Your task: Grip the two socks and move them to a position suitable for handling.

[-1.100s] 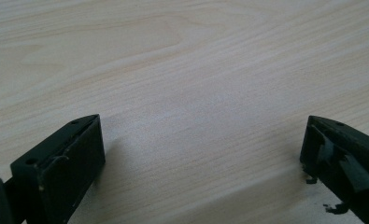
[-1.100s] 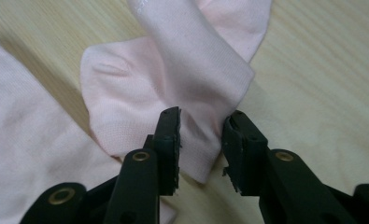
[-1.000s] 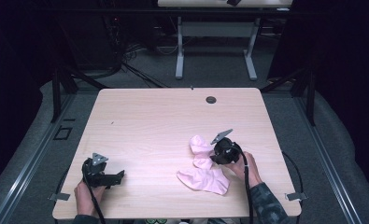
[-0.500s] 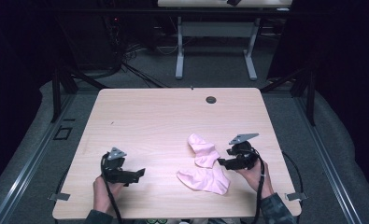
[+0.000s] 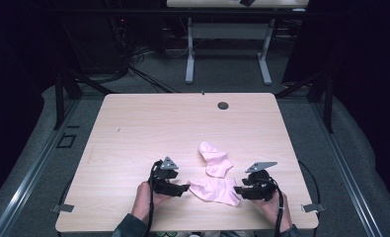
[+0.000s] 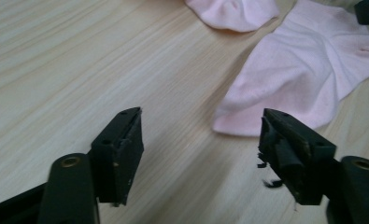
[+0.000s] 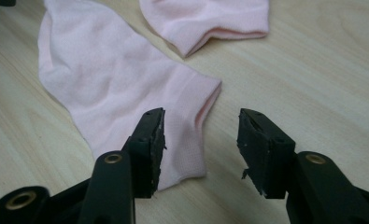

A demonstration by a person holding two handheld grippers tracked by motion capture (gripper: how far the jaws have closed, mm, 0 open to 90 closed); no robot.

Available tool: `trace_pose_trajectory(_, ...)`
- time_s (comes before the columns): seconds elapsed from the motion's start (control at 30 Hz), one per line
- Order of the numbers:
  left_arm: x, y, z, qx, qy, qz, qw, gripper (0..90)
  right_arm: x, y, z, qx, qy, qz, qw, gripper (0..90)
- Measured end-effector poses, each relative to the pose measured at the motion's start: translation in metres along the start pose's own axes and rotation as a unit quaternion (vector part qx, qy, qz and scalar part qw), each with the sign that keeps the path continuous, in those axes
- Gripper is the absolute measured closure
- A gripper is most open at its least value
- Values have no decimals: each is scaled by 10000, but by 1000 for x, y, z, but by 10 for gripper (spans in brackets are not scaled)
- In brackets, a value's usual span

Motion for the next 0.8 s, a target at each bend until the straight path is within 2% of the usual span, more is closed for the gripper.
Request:
trace_pose_trajectory(0.03, 3, -2, -2, 7, 92, 31, 10000, 346, 1, 1, 0, -30, 34, 42, 10000, 522)
trace_pose_trajectory(0.1, 8, -3, -4, 21, 107, 64, 9999, 415, 3, 2, 2, -23, 5, -17, 10000, 541)
trace_pose_trajectory(0.13, 10, -4, -5, 80, 110, 107, 9999, 441, 5, 3, 4, -90, 93, 50, 9999, 565)
trace_pose_trajectory(0.17, 12, -4, -5, 78, 144, 152, 9998, 441, 5, 3, 4, -90, 93, 50, 9999, 565)
trace_pose_trajectory(0.23, 15, -4, -7, 151, 116, 183, 9997, 511, 6, 3, 6, -173, 121, 81, 9997, 603)
trace_pose_trajectory(0.3, 17, -5, -8, 205, 132, 224, 9995, 540, 6, 3, 6, -183, 152, 68, 9997, 619)
trace_pose_trajectory(0.33, 18, -5, -9, 266, 110, 258, 9993, 591, 6, 3, 6, -295, 174, 103, 9994, 654)
trace_pose_trajectory(0.4, 18, -5, -9, 289, 98, 242, 9992, 607, 6, 3, 7, -301, 213, 91, 9993, 667)
trace_pose_trajectory(0.43, 19, -5, -9, 323, 47, 231, 9992, 652, 6, 3, 8, -360, 169, 103, 9992, 704)
trace_pose_trajectory(0.63, 19, -5, -10, 390, -82, 251, 9989, 817, 7, 4, 7, -325, 127, 33, 9994, 783)
trace_pose_trajectory(0.8, 19, -4, -11, 332, -90, 158, 9993, 882, 8, 5, 8, -265, -27, -63, 9996, 829)
Point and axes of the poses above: each handheld gripper's, and its own axes: x roughly forward along the jaws, y roughly out of its underside, z roughly to its left, the point moved 4 cm from there along x, roughly forward along the jaws, and after that the axes turned 2 degrees about y, right-handed, at the moved point
